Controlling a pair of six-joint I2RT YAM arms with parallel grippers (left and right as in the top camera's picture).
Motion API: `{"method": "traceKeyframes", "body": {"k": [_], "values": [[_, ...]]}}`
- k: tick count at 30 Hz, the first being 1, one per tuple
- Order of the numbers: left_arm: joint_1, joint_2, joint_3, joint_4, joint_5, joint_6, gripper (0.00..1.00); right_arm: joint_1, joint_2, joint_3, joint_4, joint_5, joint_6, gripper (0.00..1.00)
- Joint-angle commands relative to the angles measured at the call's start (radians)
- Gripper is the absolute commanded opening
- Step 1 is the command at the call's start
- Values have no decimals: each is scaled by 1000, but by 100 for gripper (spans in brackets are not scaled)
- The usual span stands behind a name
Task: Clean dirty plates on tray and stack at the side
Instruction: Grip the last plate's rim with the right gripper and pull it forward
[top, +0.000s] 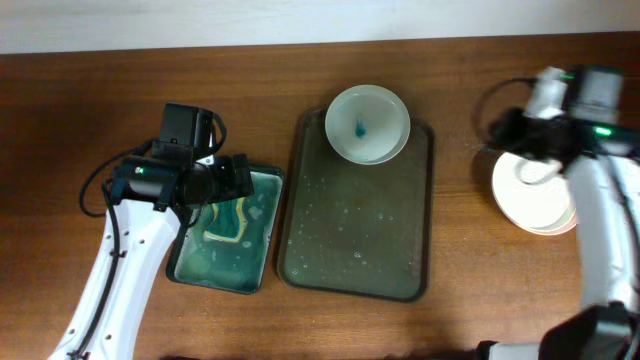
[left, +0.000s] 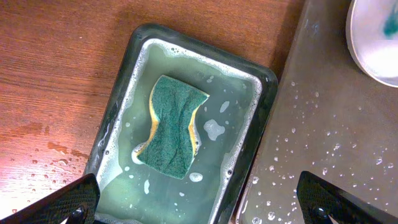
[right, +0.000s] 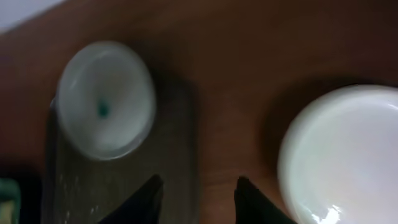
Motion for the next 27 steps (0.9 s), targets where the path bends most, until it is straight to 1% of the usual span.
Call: {"method": "traceKeyframes", "body": {"k": [1,3,7,9,11,12,13,14,19,22,24,26,27], "values": [[0,-8,17,-1,8,2,99,172,137,2,95,34,-65,43],[0,-8,17,0,8,1,99,219,222,2,195,34,-64,50],[0,-8,17,0,8,2,99,229,404,2,391,35,-63,50],[0,-8,17,-1,8,2,99,220,462,2,447,35,-55,50],[0,-8,17,-1,8,2,99,212,512,2,480,34,8,49],[0,-8,17,0,8,2,99,212,523,2,480,33,30,40],[0,-8,17,-1,8,1,99,212,531,2,476,23,48,19],[0,-8,17,-1,8,1,99,213,530,2,465,-8,48,4],[0,-8,17,0,8,1,100,203,453,2,346,-63,55,4],[0,-8,17,0,8,1,99,197,323,2,196,-48,54,4],[0,-8,17,-1,8,1,99,200,213,2,54,-18,50,4],[0,-8,17,0,8,2,99,200,151,2,-60,-18,50,4],[0,-8,17,0,8,1,99,200,123,2,-160,-18,50,4]]}}
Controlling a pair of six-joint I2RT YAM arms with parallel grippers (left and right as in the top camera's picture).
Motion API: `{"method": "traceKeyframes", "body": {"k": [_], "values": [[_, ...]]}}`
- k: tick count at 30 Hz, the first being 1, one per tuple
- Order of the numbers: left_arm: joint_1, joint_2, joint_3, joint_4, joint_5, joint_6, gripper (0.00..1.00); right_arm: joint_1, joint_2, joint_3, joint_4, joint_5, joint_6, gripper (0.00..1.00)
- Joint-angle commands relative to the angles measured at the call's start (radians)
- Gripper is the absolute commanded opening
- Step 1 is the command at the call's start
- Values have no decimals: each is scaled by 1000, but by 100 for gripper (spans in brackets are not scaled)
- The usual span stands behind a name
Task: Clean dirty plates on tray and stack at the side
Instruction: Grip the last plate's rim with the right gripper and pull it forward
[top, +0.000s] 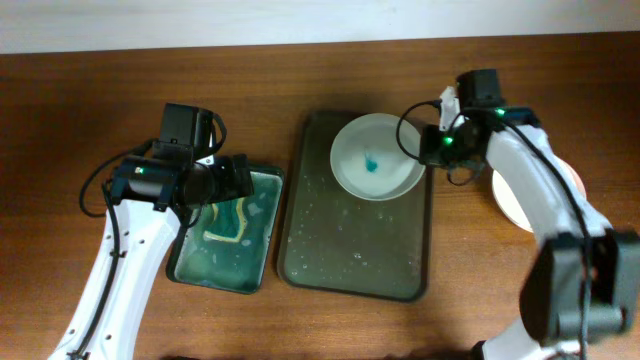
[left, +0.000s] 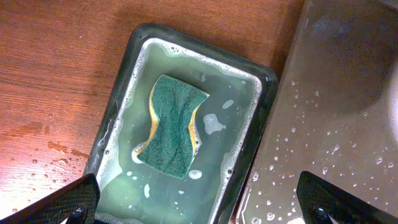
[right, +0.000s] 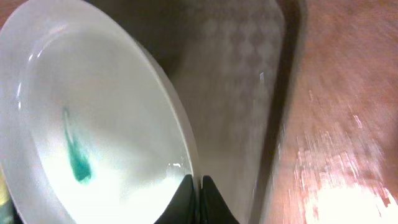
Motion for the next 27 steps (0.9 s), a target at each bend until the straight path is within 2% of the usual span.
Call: {"method": "traceKeyframes", "body": {"k": [1,3,5,7,10,11,15,18,21,23,25,27], "values": [[0,-8,16,1,8,2,99,-3,-60,4,-182,8,5,4],[0,-8,16,1,8,1,99,-2,-58,-37,-245,7,17,4],[0,-8,16,1,8,1,99,5,-58,-118,-205,7,65,4],[0,-8,16,1,8,1,99,28,-58,-275,-39,5,166,4],[0,-8,16,1,8,2,99,60,-58,-385,135,3,210,4],[0,-8,16,1,8,2,99,75,-58,-397,165,3,210,11],[0,-8,16,1,8,1,99,128,-72,-359,165,6,101,24],[0,-8,16,2,9,-3,99,117,-124,-277,85,33,2,25],[0,-8,16,9,33,-89,100,97,-186,-181,6,68,-65,29],[0,-4,8,14,22,-80,100,93,-208,-157,-20,69,-65,30],[0,20,-15,20,-44,-76,79,94,-220,-155,-35,68,-64,31],[-1,69,-48,32,-82,-72,72,94,-217,-156,-45,68,-64,31]]}}
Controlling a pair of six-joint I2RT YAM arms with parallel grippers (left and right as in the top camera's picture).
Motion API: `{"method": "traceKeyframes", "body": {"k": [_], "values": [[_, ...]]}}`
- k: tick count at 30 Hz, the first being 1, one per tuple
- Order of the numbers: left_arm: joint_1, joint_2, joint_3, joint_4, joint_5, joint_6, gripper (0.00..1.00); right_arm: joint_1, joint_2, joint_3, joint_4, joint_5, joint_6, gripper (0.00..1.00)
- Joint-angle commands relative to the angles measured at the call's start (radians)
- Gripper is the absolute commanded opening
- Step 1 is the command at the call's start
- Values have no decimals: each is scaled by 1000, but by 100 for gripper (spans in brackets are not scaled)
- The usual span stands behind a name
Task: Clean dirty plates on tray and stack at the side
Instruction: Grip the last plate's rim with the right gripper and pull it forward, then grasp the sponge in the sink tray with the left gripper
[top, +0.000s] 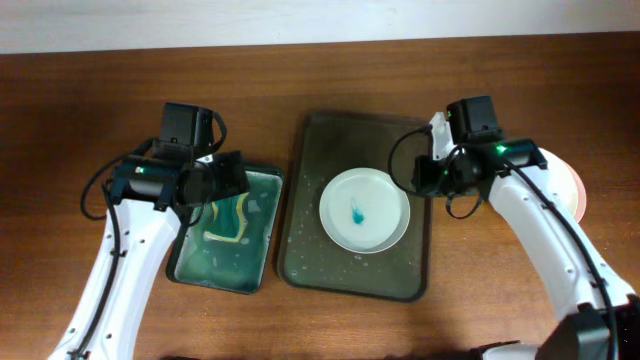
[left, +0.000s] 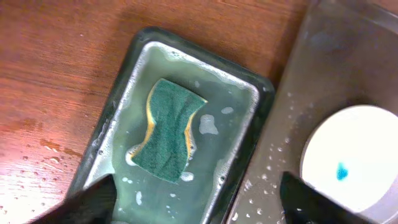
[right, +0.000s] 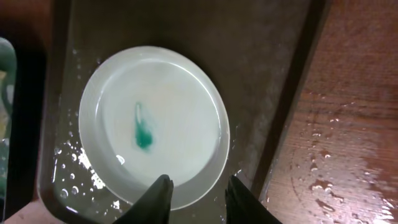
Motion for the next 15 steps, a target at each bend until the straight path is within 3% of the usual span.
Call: {"method": "traceKeyframes", "body": {"k": [1,5,7,9,10,12,15], "values": [[0,88,-62,25,-72,10,69,-5,0,8,-18,16,-23,31],[1,283,-109,70,-21,44,63,-5,0,8,-19,16,-23,33],[0,372,-110,52,87,88,55,-5,0,8,-23,16,-23,34],[1,453,-117,40,86,87,51,-5,0,6,-24,16,-23,34],[2,475,-119,43,86,87,45,-5,0,6,-24,16,-23,35],[1,519,-120,52,87,87,2,-5,0,6,-22,17,-23,39],[1,541,-120,66,88,87,0,-5,0,6,-22,20,-23,40]]}}
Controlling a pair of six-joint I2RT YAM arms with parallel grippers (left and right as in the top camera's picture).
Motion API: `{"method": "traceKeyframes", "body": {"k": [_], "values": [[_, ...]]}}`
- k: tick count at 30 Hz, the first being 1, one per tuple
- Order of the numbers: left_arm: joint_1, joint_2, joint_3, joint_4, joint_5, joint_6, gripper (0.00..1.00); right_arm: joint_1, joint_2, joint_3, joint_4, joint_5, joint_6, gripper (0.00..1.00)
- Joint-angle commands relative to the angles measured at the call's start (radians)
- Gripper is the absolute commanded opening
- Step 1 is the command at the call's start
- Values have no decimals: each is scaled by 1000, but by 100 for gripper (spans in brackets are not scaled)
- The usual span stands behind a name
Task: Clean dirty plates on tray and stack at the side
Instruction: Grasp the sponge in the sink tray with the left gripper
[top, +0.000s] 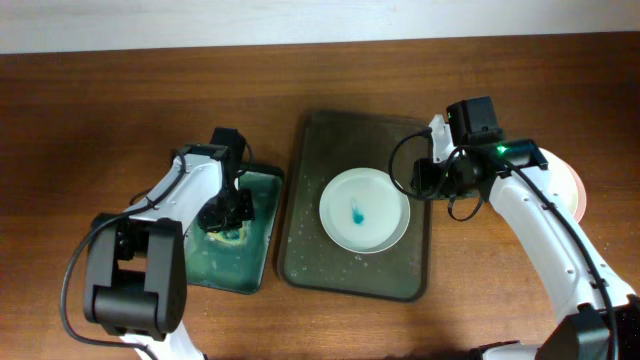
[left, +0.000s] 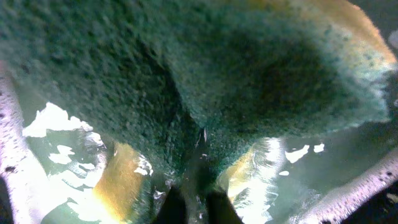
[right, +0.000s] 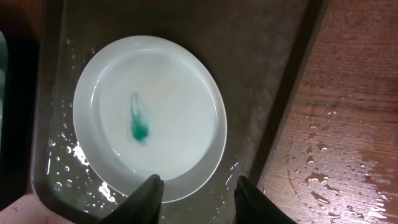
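Observation:
A white plate (top: 365, 210) with a green stain (right: 137, 123) lies flat on the dark wet tray (top: 345, 275). My right gripper (top: 428, 180) hovers open over the plate's right rim; in the right wrist view the plate (right: 149, 118) lies just ahead of the gripper (right: 199, 202), with nothing between the fingers. My left gripper (top: 228, 208) is down in the soapy basin (top: 215, 268). In the left wrist view the green and yellow sponge (left: 217, 74) fills the frame and the gripper (left: 193, 208) is shut on its edge.
A stack of clean white plates (top: 573, 188) sits at the table's right side, mostly hidden behind my right arm. The basin of soapy water lies just left of the tray. Bare wet wood (right: 348, 155) lies right of the tray's rim.
My left gripper was open above the basin; now it is down in the water and shut on the sponge. The plate has not moved. My right gripper stays open beside it.
The stained plate lay at the tray's far end, my right gripper was over the clean stack, and my left hung open above the basin. Then my right gripper was shut on the plate's rim. Then the plate lay mid-tray, released. Now my left grips the sponge.

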Motion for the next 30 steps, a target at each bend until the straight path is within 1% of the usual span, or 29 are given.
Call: {"method": "traceKeyframes", "body": {"k": [1,5,6,7,8,10,11,12,14,17,19,20,22,23,24,29,30], "values": [[-5,52,-6,8,57,12,0,-5,0,6,0,13,-8,40],[-5,21,85,-95,68,13,0,-5,0,6,0,13,-8,40],[-4,5,119,-129,67,13,3,-5,0,6,0,13,-8,40],[-4,-11,153,-155,64,13,21,-5,0,6,0,13,-8,40],[-4,-22,173,-164,62,13,37,-5,0,6,0,13,-8,40],[-4,-35,187,-152,0,12,48,-5,0,6,0,13,-8,40],[-4,-35,186,-147,-34,12,50,-5,0,6,-1,13,-8,40],[-4,-31,182,-130,-80,12,55,-5,0,6,-1,13,-8,40],[-4,-19,172,-68,-114,13,60,-5,0,6,1,13,-8,40],[-4,6,144,19,-113,13,57,-5,0,6,0,13,-7,40],[-5,29,108,88,-97,13,50,-5,0,6,0,13,-7,40],[-5,45,100,99,-71,19,38,-5,0,6,0,13,-7,40],[-5,65,100,99,-22,40,21,-5,0,6,0,13,-7,40],[-5,68,100,98,-23,44,3,-5,0,6,0,13,-7,40],[-5,68,102,98,-23,60,0,-5,0,6,0,13,-7,40],[-5,62,211,7,-23,62,0,-5,0,6,0,13,-7,40],[0,62,256,-32,-23,62,4,-5,0,6,-1,13,-7,40]]}}
